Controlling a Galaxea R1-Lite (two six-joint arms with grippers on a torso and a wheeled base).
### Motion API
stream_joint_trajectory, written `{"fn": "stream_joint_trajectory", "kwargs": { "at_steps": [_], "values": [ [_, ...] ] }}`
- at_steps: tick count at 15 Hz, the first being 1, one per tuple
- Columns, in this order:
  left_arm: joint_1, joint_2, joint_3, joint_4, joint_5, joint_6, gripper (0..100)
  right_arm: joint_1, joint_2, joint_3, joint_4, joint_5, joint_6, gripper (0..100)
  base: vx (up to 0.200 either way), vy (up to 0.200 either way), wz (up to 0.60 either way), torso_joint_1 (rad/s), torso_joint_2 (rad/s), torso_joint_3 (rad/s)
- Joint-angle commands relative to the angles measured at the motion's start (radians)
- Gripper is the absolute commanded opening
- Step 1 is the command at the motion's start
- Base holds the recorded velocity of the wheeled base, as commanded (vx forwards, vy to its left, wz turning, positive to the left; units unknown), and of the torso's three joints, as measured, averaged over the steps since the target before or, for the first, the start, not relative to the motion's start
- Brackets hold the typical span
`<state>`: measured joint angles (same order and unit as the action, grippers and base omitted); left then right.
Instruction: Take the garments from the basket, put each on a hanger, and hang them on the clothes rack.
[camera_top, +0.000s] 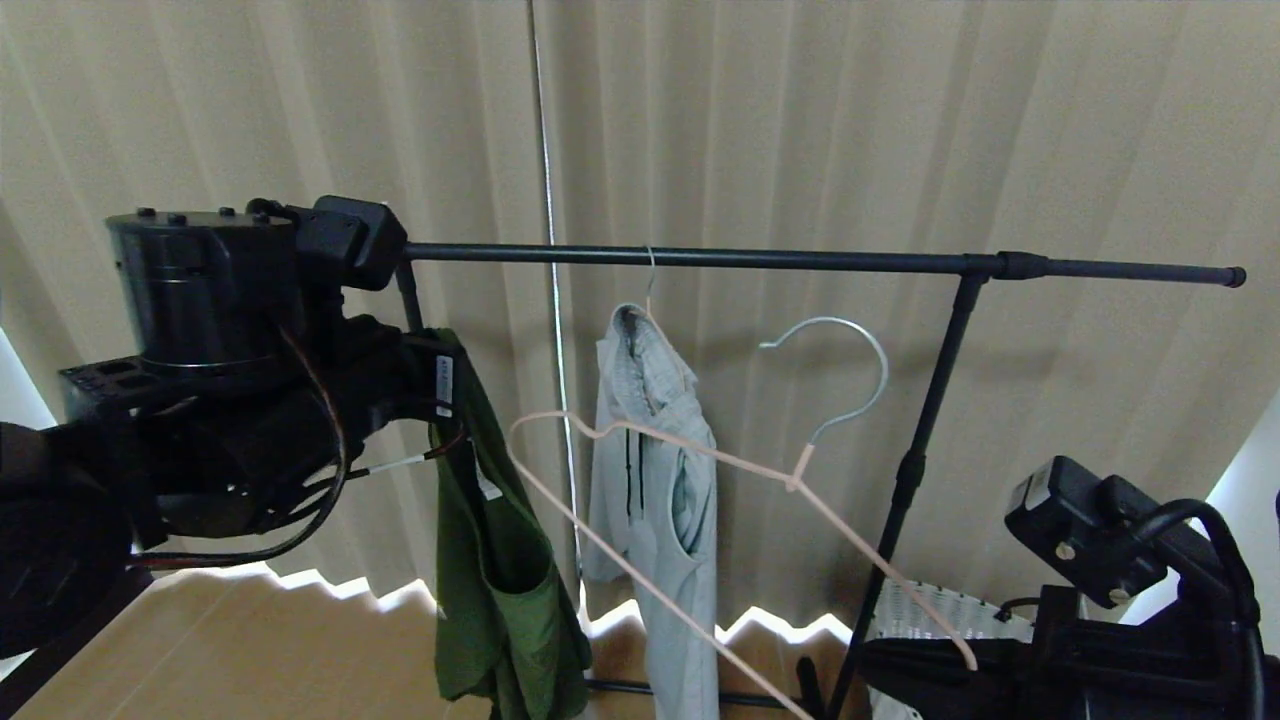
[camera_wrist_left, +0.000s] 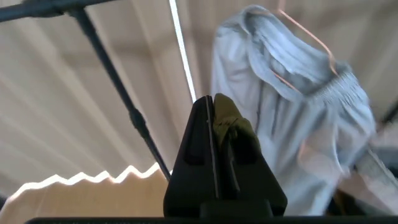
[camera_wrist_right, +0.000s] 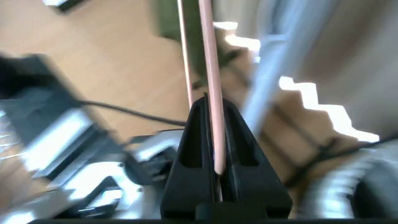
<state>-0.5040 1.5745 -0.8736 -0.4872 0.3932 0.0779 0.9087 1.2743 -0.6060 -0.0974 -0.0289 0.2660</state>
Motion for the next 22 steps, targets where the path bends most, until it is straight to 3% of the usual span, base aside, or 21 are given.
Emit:
{"fn": "stream_joint_trajectory", "kwargs": {
  "at_steps": [1, 6, 12, 16, 22],
  "values": [
    [-0.010, 0.076, -0.051, -0.004, 0.035, -0.006, 0, 0.038, 0.040, -0.017, -0.001, -0.008, 0.007, 0, 0.000, 0.000, 0.00, 0.000, 0.00, 0.000],
    [-0.044, 0.111, -0.071, -0.005, 0.095, -0.006, 0, 0.044, 0.079, -0.041, -0.016, -0.014, 0.010, 0, 0.000, 0.000, 0.00, 0.000, 0.00, 0.000],
    [-0.051, 0.098, -0.064, -0.005, 0.096, -0.009, 0, 0.032, 0.211, -0.117, -0.102, -0.066, 0.022, 0, 0.000, 0.000, 0.00, 0.000, 0.00, 0.000],
    [-0.050, 0.098, -0.064, -0.005, 0.096, -0.026, 0, 0.024, 0.258, -0.166, -0.107, -0.108, 0.096, 0, 0.000, 0.000, 0.00, 0.000, 0.00, 0.000],
    [-0.048, 0.038, -0.056, -0.002, 0.098, -0.035, 0, 0.024, 0.370, -0.239, -0.104, -0.147, 0.131, 0, 0.000, 0.000, 0.00, 0.000, 0.00, 0.000]
  ]
}}
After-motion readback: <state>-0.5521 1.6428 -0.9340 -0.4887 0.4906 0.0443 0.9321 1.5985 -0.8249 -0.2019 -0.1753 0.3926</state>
